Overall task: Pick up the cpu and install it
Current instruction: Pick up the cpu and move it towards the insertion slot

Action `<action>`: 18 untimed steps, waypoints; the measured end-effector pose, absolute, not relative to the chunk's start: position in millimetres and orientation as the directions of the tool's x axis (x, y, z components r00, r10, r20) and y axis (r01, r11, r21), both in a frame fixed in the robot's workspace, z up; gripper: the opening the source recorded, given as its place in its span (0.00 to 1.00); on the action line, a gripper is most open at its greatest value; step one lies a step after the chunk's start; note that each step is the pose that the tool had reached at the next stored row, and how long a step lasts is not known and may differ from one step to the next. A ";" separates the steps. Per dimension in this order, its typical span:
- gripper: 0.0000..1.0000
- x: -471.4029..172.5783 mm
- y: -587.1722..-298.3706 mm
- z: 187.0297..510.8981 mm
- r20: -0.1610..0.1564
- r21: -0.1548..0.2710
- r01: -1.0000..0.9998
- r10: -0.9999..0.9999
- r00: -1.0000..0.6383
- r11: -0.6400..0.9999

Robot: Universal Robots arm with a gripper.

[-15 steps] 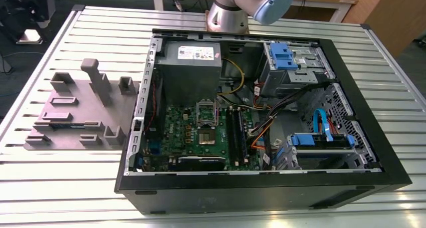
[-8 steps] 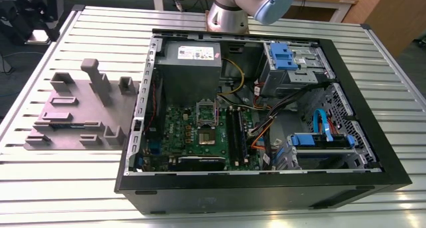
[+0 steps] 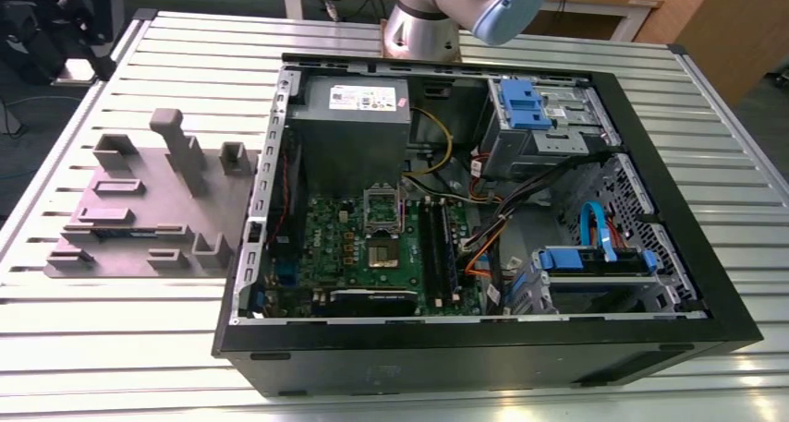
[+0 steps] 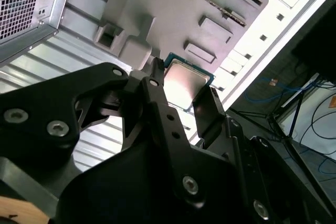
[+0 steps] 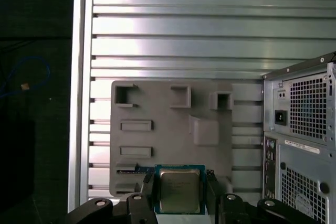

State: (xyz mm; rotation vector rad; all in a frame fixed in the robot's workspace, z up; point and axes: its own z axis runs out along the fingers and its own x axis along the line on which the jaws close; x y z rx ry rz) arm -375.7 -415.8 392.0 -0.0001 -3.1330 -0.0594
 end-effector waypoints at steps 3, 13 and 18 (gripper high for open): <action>0.47 -370.5 -417.0 391.9 0.008 0.038 0.001 0.001 -1.000 0.999; 0.47 -347.1 -417.0 390.9 0.008 0.038 0.009 0.009 -1.000 0.999; 0.47 -334.0 -417.0 390.3 0.008 0.038 0.012 0.012 -1.000 0.999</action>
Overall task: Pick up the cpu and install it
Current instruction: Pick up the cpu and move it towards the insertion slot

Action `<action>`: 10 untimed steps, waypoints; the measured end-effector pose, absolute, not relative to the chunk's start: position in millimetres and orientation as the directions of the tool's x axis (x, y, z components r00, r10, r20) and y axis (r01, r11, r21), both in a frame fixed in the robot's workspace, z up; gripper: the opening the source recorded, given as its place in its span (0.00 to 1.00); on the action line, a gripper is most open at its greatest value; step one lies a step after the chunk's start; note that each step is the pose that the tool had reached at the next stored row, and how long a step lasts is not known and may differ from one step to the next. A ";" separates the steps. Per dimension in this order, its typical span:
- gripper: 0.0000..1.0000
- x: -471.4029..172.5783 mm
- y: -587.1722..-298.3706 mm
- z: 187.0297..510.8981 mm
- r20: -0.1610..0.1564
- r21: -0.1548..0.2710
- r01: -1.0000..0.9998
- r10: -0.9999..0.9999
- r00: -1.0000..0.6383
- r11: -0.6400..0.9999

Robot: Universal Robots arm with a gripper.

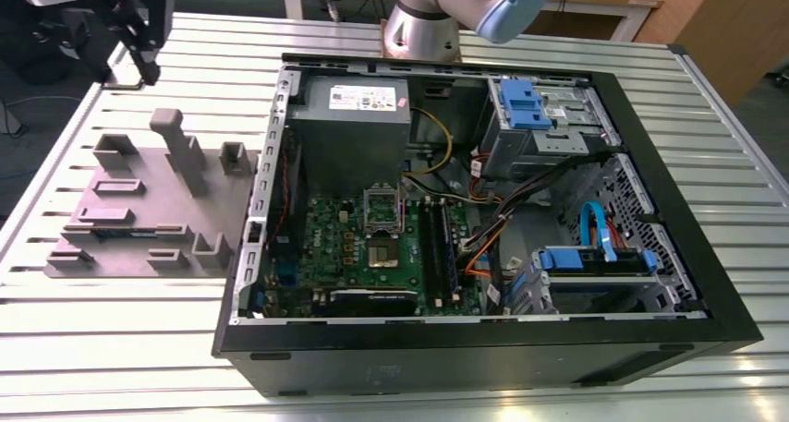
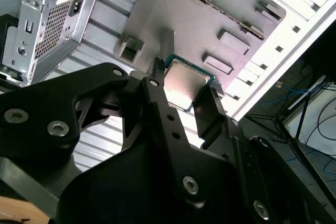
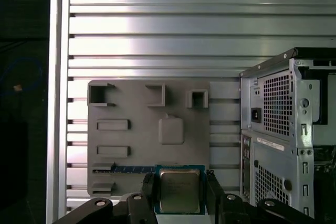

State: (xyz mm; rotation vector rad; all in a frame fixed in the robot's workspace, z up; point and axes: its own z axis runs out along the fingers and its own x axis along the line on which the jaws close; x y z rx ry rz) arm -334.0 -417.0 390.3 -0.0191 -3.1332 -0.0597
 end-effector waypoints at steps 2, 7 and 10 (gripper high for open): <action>0.47 -329.1 -417.0 390.1 0.008 0.038 0.013 0.013 -1.000 0.999; 0.47 -315.9 -417.0 389.9 0.008 0.038 0.016 0.015 -1.000 0.999; 0.47 -307.7 -417.0 389.7 0.008 0.038 0.017 0.017 -1.000 0.999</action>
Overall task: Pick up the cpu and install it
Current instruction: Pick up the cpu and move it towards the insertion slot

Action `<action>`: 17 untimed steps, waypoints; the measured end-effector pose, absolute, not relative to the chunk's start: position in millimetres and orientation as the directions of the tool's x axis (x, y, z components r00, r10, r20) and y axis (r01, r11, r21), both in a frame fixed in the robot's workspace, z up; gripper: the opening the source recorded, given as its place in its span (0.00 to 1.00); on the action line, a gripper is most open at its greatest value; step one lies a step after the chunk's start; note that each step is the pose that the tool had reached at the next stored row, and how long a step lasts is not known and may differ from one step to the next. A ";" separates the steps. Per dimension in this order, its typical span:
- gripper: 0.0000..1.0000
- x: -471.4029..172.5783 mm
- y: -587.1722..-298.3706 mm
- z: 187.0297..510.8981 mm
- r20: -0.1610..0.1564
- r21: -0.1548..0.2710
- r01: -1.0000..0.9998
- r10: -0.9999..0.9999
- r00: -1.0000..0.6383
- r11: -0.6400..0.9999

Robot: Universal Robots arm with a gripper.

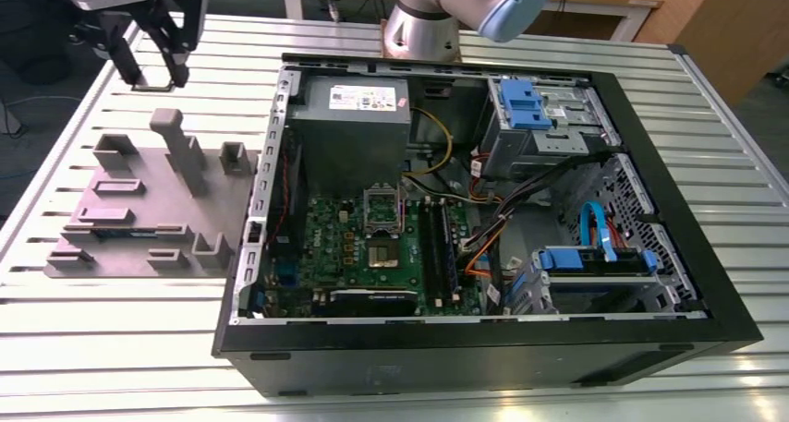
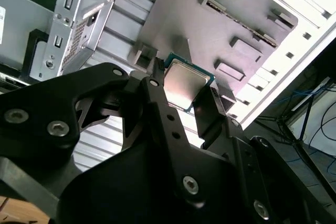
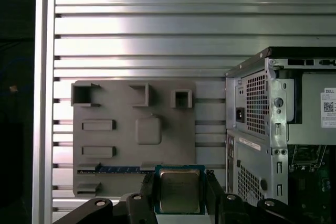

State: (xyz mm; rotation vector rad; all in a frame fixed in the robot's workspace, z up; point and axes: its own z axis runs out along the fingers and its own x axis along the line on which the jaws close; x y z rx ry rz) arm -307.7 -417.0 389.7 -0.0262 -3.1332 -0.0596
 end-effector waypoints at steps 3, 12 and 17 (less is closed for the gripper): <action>0.47 -300.1 -417.0 389.5 0.008 0.038 0.018 0.018 -1.000 0.999; 0.47 -280.4 -417.0 389.0 0.008 0.038 0.021 0.020 -1.000 0.999; 0.47 -271.5 -417.0 388.9 0.008 0.038 0.022 0.021 -1.000 0.999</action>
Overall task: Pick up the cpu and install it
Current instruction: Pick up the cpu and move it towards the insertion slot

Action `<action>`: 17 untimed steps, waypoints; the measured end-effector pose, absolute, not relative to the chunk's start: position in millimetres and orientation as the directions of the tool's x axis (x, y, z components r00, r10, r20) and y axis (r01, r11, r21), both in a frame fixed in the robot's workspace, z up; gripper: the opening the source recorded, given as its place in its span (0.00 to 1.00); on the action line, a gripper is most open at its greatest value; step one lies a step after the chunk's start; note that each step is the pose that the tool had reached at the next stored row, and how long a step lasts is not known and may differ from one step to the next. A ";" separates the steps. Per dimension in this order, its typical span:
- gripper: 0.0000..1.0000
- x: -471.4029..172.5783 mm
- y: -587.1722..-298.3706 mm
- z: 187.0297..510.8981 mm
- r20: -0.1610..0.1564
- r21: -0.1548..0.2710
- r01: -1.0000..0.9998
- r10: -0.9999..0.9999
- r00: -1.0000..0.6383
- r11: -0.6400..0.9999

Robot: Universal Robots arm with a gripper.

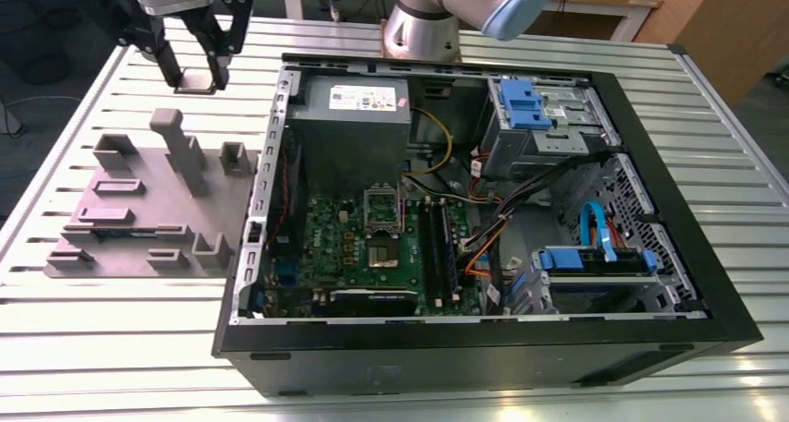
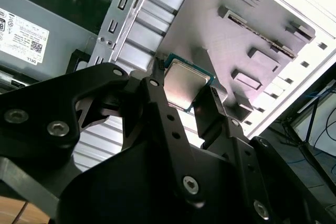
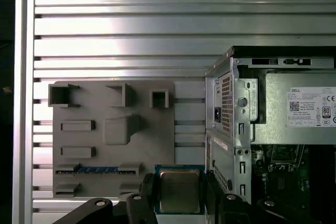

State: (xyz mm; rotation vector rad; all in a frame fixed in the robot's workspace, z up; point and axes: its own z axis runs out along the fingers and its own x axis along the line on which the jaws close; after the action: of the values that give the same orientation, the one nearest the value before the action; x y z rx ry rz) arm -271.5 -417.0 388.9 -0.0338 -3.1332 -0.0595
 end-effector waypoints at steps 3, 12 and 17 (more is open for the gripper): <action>0.47 -266.8 -417.0 388.8 0.008 0.038 0.022 0.022 -1.000 0.999; 0.47 -264.3 -420.8 388.9 0.008 0.038 0.022 0.022 -1.000 0.999; 0.47 -261.2 -423.6 388.7 0.008 0.038 0.022 0.022 -1.000 0.999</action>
State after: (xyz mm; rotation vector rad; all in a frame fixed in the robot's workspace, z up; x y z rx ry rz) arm -261.2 -423.6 388.7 -0.0348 -3.1333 -0.0592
